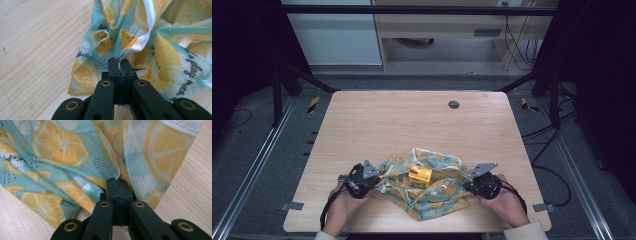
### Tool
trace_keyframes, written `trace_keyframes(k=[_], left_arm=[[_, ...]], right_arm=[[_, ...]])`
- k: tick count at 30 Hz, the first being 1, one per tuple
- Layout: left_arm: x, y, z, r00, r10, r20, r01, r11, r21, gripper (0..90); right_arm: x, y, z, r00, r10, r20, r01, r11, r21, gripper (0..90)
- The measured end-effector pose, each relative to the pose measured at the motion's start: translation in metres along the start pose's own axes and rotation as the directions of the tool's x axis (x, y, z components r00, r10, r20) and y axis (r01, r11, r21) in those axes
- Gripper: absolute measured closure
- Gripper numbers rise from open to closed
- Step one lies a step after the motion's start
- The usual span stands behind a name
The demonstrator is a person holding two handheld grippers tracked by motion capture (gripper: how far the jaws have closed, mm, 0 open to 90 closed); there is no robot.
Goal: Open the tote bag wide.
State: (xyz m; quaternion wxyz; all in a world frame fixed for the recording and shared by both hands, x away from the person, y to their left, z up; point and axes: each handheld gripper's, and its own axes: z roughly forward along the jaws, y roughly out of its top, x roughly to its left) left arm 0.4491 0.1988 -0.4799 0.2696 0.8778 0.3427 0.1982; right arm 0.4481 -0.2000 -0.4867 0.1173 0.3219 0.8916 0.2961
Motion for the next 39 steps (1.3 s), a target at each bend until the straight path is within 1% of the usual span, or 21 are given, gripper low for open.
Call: trace_keyframes(k=[1, 4, 5, 8, 10, 15, 18, 23, 25, 26, 27, 28, 29, 31, 35, 36, 37, 38, 39], left_arm=[[0.0, 0.0, 0.001, 1.0, -0.003, 0.003, 0.003, 1.0, 0.0, 90.0], [0.0, 0.0, 0.001, 1.0, -0.004, 0.008, 0.004, 1.0, 0.002, 90.0], [0.0, 0.0, 0.001, 0.9999, -0.005, 0.01, 0.005, 1.0, 0.003, 90.0], [0.0, 0.0, 0.001, 0.9999, -0.008, 0.014, 0.008, 1.0, 0.002, 90.0], [0.0, 0.0, 0.001, 0.9998, -0.009, 0.015, 0.009, 1.0, 0.002, 90.0], [-0.001, 0.0, 0.001, 0.9997, -0.015, 0.018, 0.015, 0.9999, 0.0, 90.0], [-0.001, 0.0, 0.0, 0.9996, -0.021, 0.021, 0.021, 0.9998, -0.002, 90.0], [-0.001, -0.001, -0.002, 0.9995, -0.021, 0.022, 0.021, 0.9998, -0.005, 90.0], [-0.002, -0.001, -0.004, 0.9997, -0.015, 0.021, 0.015, 0.9999, -0.003, 90.0], [-0.004, -0.002, -0.006, 0.9999, -0.001, 0.011, 0.001, 1.0, 0.007, 90.0], [-0.004, -0.002, -0.006, 0.9999, -0.001, 0.011, 0.001, 1.0, 0.007, 90.0], [-0.005, -0.003, -0.008, 0.9994, -0.014, 0.033, 0.014, 0.9999, 0.001, 90.0], [-0.005, -0.003, -0.008, 0.9994, -0.014, 0.033, 0.014, 0.9999, 0.001, 90.0], [-0.004, -0.003, -0.009, 0.9997, -0.007, 0.023, 0.007, 1.0, 0.002, 90.0], [-0.005, -0.004, -0.01, 0.9995, -0.013, 0.03, 0.013, 0.9999, 0.002, 90.0], [-0.006, -0.004, -0.012, 0.9998, 0.002, 0.022, -0.002, 0.9999, -0.011, 89.9], [-0.006, -0.004, -0.012, 0.9998, 0.002, 0.022, -0.002, 0.9999, -0.011, 87.6], [-0.008, -0.003, -0.017, 0.9999, 0.014, 0.005, -0.014, 0.9988, -0.047, 81.8], [-0.009, -0.002, -0.02, 0.9999, 0.013, -0.007, -0.013, 0.9972, -0.074, 74.6]], right_arm=[[-0.001, 0.0, 0.0, 1.0, 0.008, 0.001, -0.008, 1.0, 0.0, 90.0], [-0.005, 0.0, 0.002, 0.9999, 0.01, 0.004, -0.01, 1.0, -0.004, 90.0], [-0.005, 0.0, 0.002, 0.9998, 0.017, 0.012, -0.017, 1.0, -0.003, 90.0], [-0.007, 0.001, 0.002, 0.9997, 0.013, 0.021, -0.013, 1.0, 0.001, 90.0], [-0.007, 0.0, 0.001, 0.9994, 0.022, 0.025, -0.022, 1.0, -0.003, 90.0], [-0.009, 0.0, 0.001, 0.9991, 0.028, 0.033, -0.028, 1.0, -0.003, 90.0], [-0.009, 0.0, 0.0, 0.9991, 0.022, 0.037, -0.022, 1.0, -0.003, 90.0], [-0.007, 0.0, -0.001, 0.9988, 0.018, 0.047, -0.018, 1.0, -0.003, 90.0], [-0.007, 0.001, -0.002, 0.9987, 0.011, 0.051, -0.011, 1.0, 0.0, 90.0], [-0.007, 0.001, -0.003, 0.9986, 0.015, 0.05, -0.015, 1.0, -0.006, 90.0], [-0.007, 0.001, -0.003, 0.9986, 0.015, 0.05, -0.015, 1.0, -0.006, 90.0], [-0.006, 0.001, -0.004, 0.9983, 0.012, 0.058, -0.012, 1.0, -0.002, 90.0], [-0.006, 0.001, -0.004, 0.9977, 0.013, 0.067, -0.013, 1.0, 0.0, 90.0], [-0.007, 0.0, -0.004, 0.9986, 0.023, 0.048, -0.023, 1.0, -0.01, 90.0], [-0.007, 0.0, -0.006, 0.9985, 0.024, 0.049, -0.023, 1.0, -0.019, 90.0], [-0.006, -0.001, -0.007, 0.9986, 0.023, 0.047, -0.022, 0.999, -0.027, 90.0], [-0.005, -0.001, -0.008, 0.9986, 0.02, 0.049, -0.018, 0.999, -0.039, 89.5], [-0.004, -0.001, -0.01, 0.9988, 0.017, 0.046, -0.015, 0.999, -0.052, 87.0], [-0.002, -0.001, -0.013, 0.9991, 0.013, 0.039, -0.01, 0.997, -0.071, 81.6]])
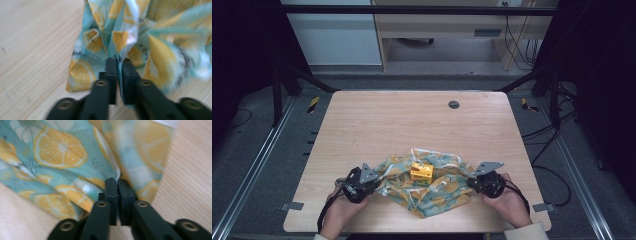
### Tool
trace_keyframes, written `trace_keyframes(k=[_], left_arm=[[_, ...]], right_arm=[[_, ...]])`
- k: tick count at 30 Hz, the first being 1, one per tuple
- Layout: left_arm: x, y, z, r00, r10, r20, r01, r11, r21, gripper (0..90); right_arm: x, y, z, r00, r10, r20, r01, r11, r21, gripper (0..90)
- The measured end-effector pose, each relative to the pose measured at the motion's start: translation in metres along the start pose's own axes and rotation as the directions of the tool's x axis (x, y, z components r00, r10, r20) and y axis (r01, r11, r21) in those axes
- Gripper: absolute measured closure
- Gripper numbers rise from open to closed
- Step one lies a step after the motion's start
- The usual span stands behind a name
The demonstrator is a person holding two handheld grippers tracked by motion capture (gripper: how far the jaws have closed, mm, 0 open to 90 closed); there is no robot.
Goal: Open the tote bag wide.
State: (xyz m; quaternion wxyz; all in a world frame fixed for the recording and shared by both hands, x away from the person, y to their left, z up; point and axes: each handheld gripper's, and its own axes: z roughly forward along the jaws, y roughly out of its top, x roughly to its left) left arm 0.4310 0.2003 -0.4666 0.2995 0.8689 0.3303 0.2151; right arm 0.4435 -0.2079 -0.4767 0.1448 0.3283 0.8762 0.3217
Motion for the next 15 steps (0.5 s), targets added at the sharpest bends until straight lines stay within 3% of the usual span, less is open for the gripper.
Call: trace_keyframes(k=[1, 2, 3, 4, 5, 6, 7, 8, 9, 13, 15], left_arm=[[-0.001, 0.002, -0.003, 1.0, -0.004, -0.007, 0.004, 0.9996, -0.027, 65.7], [-0.001, 0.002, -0.003, 1.0, -0.004, -0.007, 0.004, 0.9996, -0.027, 59.4], [-0.001, 0.006, -0.009, 0.9998, -0.018, -0.009, 0.017, 0.9971, -0.075, 55.0], [-0.001, 0.006, -0.009, 0.9998, -0.018, -0.009, 0.017, 0.9971, -0.075, 51.6], [-0.002, 0.009, -0.012, 0.9995, -0.03, -0.012, 0.028, 0.992, -0.123, 48.0], [-0.002, 0.009, -0.012, 0.9995, -0.03, -0.012, 0.028, 0.992, -0.123, 44.1], [-0.003, 0.011, -0.015, 0.9985, -0.055, -0.009, 0.053, 0.9841, -0.17, 40.0], [-0.003, 0.011, -0.015, 0.9985, -0.055, -0.009, 0.053, 0.9841, -0.17, 37.1], [-0.004, 0.013, -0.017, 0.9978, -0.066, 0.003, 0.065, 0.9766, -0.205, 33.7], [-0.006, 0.017, -0.021, 0.9983, -0.058, -0.004, 0.055, 0.972, -0.228, 24.6], [-0.003, 0.019, -0.026, 0.9968, -0.077, -0.022, 0.069, 0.9648, -0.254, 20.5]], right_arm=[[0.002, 0.001, -0.004, 1.0, -0.006, -0.008, 0.005, 1.0, -0.025, 74.4], [0.002, 0.001, -0.004, 1.0, -0.006, -0.008, 0.005, 1.0, -0.025, 74.4], [0.008, 0.003, -0.011, 0.9999, -0.01, 0.003, 0.011, 0.998, -0.063, 60.1], [0.01, 0.005, -0.014, 0.9997, -0.021, 0.01, 0.022, 0.997, -0.078, 54.4], [0.013, 0.006, -0.017, 0.9995, -0.027, 0.014, 0.028, 0.995, -0.097, 48.4], [0.013, 0.006, -0.017, 0.9995, -0.027, 0.014, 0.028, 0.995, -0.097, 48.4], [0.016, 0.009, -0.022, 0.9989, -0.042, 0.021, 0.044, 0.99, -0.136, 36.0], [0.016, 0.009, -0.022, 0.9989, -0.042, 0.021, 0.044, 0.99, -0.136, 36.0], [0.02, 0.011, -0.027, 0.9979, -0.061, 0.02, 0.064, 0.983, -0.169, 29.9], [0.022, 0.016, -0.036, 0.9974, -0.069, 0.021, 0.072, 0.975, -0.211, 22.1], [0.022, 0.018, -0.048, 0.9977, -0.067, 0.014, 0.068, 0.962, -0.265, 17.2]])
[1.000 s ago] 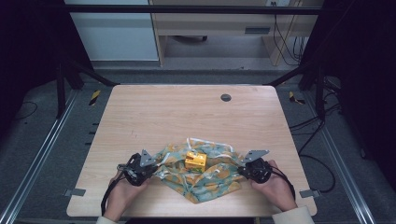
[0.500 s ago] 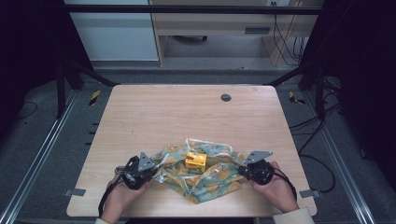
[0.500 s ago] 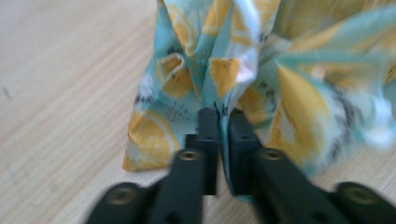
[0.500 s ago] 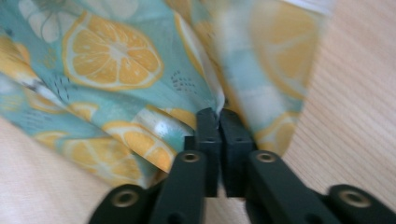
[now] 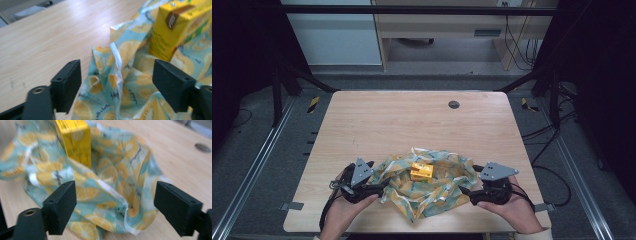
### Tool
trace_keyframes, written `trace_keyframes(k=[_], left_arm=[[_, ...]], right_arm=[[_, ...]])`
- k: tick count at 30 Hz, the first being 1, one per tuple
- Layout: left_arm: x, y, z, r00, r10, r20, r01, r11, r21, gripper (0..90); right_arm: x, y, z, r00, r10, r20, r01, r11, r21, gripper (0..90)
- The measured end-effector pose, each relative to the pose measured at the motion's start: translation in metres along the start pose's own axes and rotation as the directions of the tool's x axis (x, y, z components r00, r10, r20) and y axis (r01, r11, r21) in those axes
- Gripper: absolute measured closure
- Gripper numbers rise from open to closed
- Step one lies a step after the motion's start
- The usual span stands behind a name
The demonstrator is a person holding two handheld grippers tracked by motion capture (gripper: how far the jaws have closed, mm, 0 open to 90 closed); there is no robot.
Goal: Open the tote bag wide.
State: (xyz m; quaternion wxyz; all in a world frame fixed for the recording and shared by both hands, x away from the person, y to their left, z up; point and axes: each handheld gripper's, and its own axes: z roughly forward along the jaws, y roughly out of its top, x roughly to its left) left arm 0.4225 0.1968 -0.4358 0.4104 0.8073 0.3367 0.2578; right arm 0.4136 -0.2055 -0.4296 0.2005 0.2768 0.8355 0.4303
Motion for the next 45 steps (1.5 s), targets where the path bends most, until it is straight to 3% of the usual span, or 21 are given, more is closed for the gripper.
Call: trace_keyframes(k=[7, 9, 11, 12, 13, 14, 16, 17, 18, 19, 21, 29, 32, 33, 35, 36, 37, 38, 41, 42, 45], left_arm=[[0.016, 0.0, -0.006, 0.9967, -0.058, -0.057, 0.057, 0.9979, -0.032, 15.9], [0.027, -0.004, -0.011, 0.9928, -0.077, -0.091, 0.074, 0.9967, -0.032, 15.5], [0.035, -0.007, -0.014, 0.989, -0.102, -0.107, 0.099, 0.9945, -0.037, 14.8], [0.035, -0.007, -0.014, 0.989, -0.102, -0.107, 0.099, 0.9945, -0.037, 14.8], [0.039, -0.009, -0.015, 0.9869, -0.108, -0.12, 0.104, 0.9938, -0.04, 14.8], [0.043, -0.011, -0.016, 0.9848, -0.107, -0.137, 0.103, 0.994, -0.037, 14.0], [0.055, -0.016, -0.018, 0.9782, -0.126, -0.165, 0.122, 0.992, -0.033, 12.9], [0.055, -0.016, -0.018, 0.9782, -0.126, -0.165, 0.122, 0.992, -0.033, 12.6], [0.059, -0.018, -0.019, 0.9761, -0.136, -0.169, 0.132, 0.9907, -0.034, 12.6], [0.062, -0.019, -0.02, 0.9739, -0.146, -0.174, 0.142, 0.9892, -0.037, 12.2], [0.071, -0.024, -0.023, 0.9668, -0.166, -0.194, 0.162, 0.9861, -0.037, 11.7], [0.094, -0.038, -0.022, 0.9529, -0.197, -0.231, 0.198, 0.98, -0.017, 8.5], [0.098, -0.041, -0.02, 0.9519, -0.196, -0.235, 0.2, 0.9798, -0.008, 6.9], [0.1, -0.043, -0.018, 0.9548, -0.173, -0.242, 0.182, 0.9833, 0.013, 6.5], [0.1, -0.044, -0.016, 0.9552, -0.168, -0.244, 0.178, 0.9838, 0.019, 6.2], [0.1, -0.044, -0.015, 0.9577, -0.159, -0.239, 0.169, 0.9855, 0.019, 6.1], [0.1, -0.044, -0.015, 0.9577, -0.159, -0.239, 0.169, 0.9855, 0.019, 5.9], [0.1, -0.044, -0.013, 0.9606, -0.151, -0.233, 0.16, 0.987, 0.018, 5.5], [0.102, -0.045, -0.011, 0.9629, -0.147, -0.226, 0.154, 0.9879, 0.016, 5.3], [0.108, -0.048, -0.009, 0.9643, -0.138, -0.226, 0.146, 0.9891, 0.018, 5.0], [0.114, -0.05, -0.008, 0.9614, -0.158, -0.225, 0.165, 0.9863, 0.011, 5.1]], right_arm=[[-0.008, 0.009, -0.025, 0.9997, 0.016, 0.02, -0.015, 0.998, -0.068, 12.1], [-0.016, 0.009, -0.032, 0.9955, 0.049, 0.081, -0.041, 0.995, -0.093, 9.3], [-0.024, 0.008, -0.032, 0.9853, 0.091, 0.145, -0.077, 0.992, -0.099, 8.4], [-0.024, 0.008, -0.032, 0.9853, 0.091, 0.145, -0.077, 0.992, -0.099, 8.4], [-0.029, 0.007, -0.031, 0.9785, 0.117, 0.17, -0.1, 0.989, -0.105, 8.2], [-0.039, 0.004, -0.028, 0.9608, 0.159, 0.227, -0.137, 0.984, -0.109, 6.9], [-0.046, 0.001, -0.025, 0.9471, 0.188, 0.26, -0.164, 0.98, -0.11, 6.4], [-0.049, 0.0, -0.023, 0.9412, 0.198, 0.274, -0.174, 0.979, -0.11, 6.2], [-0.049, 0.0, -0.023, 0.9412, 0.198, 0.274, -0.174, 0.979, -0.11, 6.2], [-0.054, -0.002, -0.02, 0.9293, 0.223, 0.294, -0.197, 0.974, -0.115, 5.5], [-0.058, -0.003, -0.018, 0.9225, 0.239, 0.303, -0.209, 0.97, -0.126, 5.1], [-0.068, -0.004, -0.005, 0.9049, 0.284, 0.317, -0.246, 0.957, -0.154, 4.4], [-0.072, -0.006, 0.002, 0.904, 0.292, 0.312, -0.259, 0.955, -0.145, 8.9], [-0.075, -0.008, 0.005, 0.9054, 0.297, 0.303, -0.268, 0.954, -0.135, 10.1], [-0.078, -0.01, 0.008, 0.9033, 0.308, 0.299, -0.281, 0.951, -0.13, 9.8], [-0.083, -0.015, 0.015, 0.8968, 0.323, 0.303, -0.302, 0.946, -0.115, 9.9], [-0.083, -0.015, 0.015, 0.8968, 0.323, 0.303, -0.302, 0.946, -0.115, 9.9], [-0.088, -0.02, 0.021, 0.8884, 0.321, 0.328, -0.309, 0.947, -0.09, 10.0], [-0.092, -0.024, 0.025, 0.8825, 0.325, 0.34, -0.318, 0.945, -0.08, 10.5], [-0.096, -0.025, 0.027, 0.8758, 0.336, 0.347, -0.33, 0.941, -0.078, 10.7], [-0.098, -0.026, 0.03, 0.8707, 0.338, 0.357, -0.333, 0.94, -0.078, 10.9]])
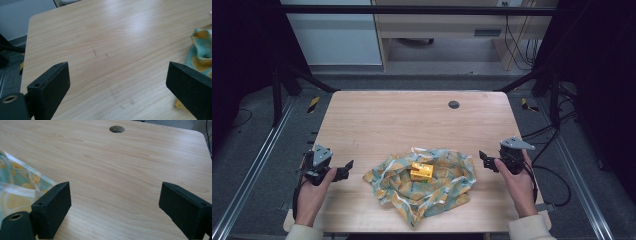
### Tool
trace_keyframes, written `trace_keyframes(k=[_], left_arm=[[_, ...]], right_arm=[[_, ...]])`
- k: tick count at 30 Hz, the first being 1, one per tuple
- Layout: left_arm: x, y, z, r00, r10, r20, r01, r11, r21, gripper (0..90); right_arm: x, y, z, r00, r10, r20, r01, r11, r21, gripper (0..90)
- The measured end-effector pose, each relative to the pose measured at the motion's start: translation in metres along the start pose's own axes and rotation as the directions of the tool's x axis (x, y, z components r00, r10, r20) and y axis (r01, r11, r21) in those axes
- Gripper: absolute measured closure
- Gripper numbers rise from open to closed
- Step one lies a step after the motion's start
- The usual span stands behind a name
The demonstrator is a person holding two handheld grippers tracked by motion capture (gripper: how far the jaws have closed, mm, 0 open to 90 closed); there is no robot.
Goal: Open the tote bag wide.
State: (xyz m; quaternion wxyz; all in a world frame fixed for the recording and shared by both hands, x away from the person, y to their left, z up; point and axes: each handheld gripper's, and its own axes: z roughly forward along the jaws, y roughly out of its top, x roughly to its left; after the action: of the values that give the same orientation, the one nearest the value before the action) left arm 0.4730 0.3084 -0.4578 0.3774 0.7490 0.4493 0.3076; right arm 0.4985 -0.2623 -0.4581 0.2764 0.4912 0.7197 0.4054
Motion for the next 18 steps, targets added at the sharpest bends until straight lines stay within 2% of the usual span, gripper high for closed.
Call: trace_keyframes(k=[1, 4, 5, 7, 8, 10, 12, 16, 18], left_arm=[[0.005, -0.001, 0.0, 0.9998, -0.014, -0.011, 0.014, 0.9998, -0.011, 5.1], [0.01, -0.002, 0.0, 0.9994, -0.026, -0.023, 0.025, 0.9995, -0.019, 5.1], [0.015, -0.003, 0.001, 0.9988, -0.042, -0.023, 0.041, 0.9989, -0.024, 5.1], [0.019, -0.004, 0.004, 0.9987, -0.043, -0.027, 0.042, 0.9987, -0.028, 5.1], [0.019, -0.004, 0.004, 0.9987, -0.043, -0.027, 0.042, 0.9987, -0.028, 5.1], [0.027, -0.005, 0.011, 0.9985, -0.026, -0.048, 0.026, 0.9996, -0.007, 5.1], [0.032, -0.007, 0.013, 0.9976, -0.048, -0.049, 0.048, 0.9988, -0.001, 5.2], [0.032, -0.009, 0.013, 0.997, -0.065, -0.042, 0.065, 0.9979, 0.003, 5.2], [0.028, -0.007, 0.011, 0.9968, -0.074, -0.031, 0.073, 0.9972, -0.017, 5.1]], right_arm=[[-0.002, 0.0, 0.003, 0.9999, -0.002, 0.017, 0.002, 1.0, 0.005, 11.3], [-0.004, -0.001, 0.008, 0.9993, 0.009, 0.036, -0.009, 1.0, 0.011, 11.4], [-0.005, -0.002, 0.01, 0.9992, 0.014, 0.038, -0.014, 1.0, 0.011, 11.4], [-0.007, -0.002, 0.013, 0.9984, 0.014, 0.054, -0.014, 1.0, 0.007, 11.4], [-0.007, -0.002, 0.013, 0.9984, 0.014, 0.054, -0.014, 1.0, 0.007, 11.4], [-0.01, -0.004, 0.018, 0.9967, 0.019, 0.078, -0.02, 1.0, 0.01, 11.3], [-0.013, -0.006, 0.02, 0.9961, 0.025, 0.084, -0.027, 1.0, 0.015, 11.3], [-0.013, -0.01, 0.021, 0.9952, 0.011, 0.097, -0.015, 0.999, 0.036, 11.3], [-0.012, -0.014, 0.02, 0.9955, 0.004, 0.095, -0.008, 0.999, 0.042, 10.8]])
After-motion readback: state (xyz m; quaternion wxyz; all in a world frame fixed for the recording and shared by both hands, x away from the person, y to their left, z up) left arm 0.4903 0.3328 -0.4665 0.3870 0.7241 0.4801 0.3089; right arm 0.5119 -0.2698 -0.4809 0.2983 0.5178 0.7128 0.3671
